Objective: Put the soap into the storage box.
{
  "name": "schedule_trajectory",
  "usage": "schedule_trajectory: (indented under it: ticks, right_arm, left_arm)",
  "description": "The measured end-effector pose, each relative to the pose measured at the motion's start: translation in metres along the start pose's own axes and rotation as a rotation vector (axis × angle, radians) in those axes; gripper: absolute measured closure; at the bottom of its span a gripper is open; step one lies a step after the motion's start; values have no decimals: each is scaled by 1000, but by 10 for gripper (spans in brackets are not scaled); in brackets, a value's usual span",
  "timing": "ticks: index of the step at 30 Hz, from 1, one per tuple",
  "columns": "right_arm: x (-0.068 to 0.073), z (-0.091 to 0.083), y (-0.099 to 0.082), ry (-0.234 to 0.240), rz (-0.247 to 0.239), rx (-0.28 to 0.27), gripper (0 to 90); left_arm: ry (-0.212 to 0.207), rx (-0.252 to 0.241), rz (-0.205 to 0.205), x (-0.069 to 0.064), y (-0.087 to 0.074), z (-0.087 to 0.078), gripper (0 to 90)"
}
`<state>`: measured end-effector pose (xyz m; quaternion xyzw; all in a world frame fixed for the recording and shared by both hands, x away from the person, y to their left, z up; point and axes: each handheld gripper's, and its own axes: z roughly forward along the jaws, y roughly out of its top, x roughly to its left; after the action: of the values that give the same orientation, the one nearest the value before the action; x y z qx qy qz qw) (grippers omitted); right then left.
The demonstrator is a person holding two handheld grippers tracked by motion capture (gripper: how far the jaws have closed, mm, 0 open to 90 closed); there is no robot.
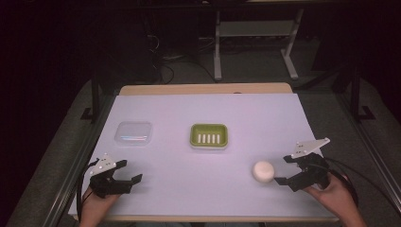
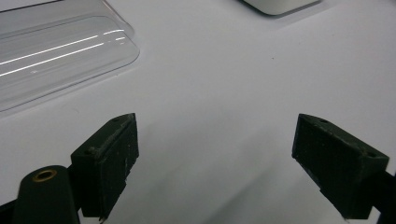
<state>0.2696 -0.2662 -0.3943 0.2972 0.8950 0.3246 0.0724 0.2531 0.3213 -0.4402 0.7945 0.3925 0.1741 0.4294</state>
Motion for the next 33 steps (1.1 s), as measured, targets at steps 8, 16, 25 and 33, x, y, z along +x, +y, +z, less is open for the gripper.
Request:
schedule_trajectory:
  ticks: [8, 16, 25, 33]
  right_arm:
    - [0, 6, 10, 8, -12, 19, 146]
    - [-1, 11, 17, 15, -14, 38, 146]
    - [-2, 17, 25, 22, -24, 56, 142]
    - [-1, 32, 33, 35, -38, 98, 142]
  left_arm:
    - [2, 4, 6, 0, 0, 0, 144]
    - [1, -3, 2, 0, 0, 0, 144]
    - [-1, 1, 12, 0, 1, 0, 144]
    - [-3, 0, 11, -1, 1, 0, 144]
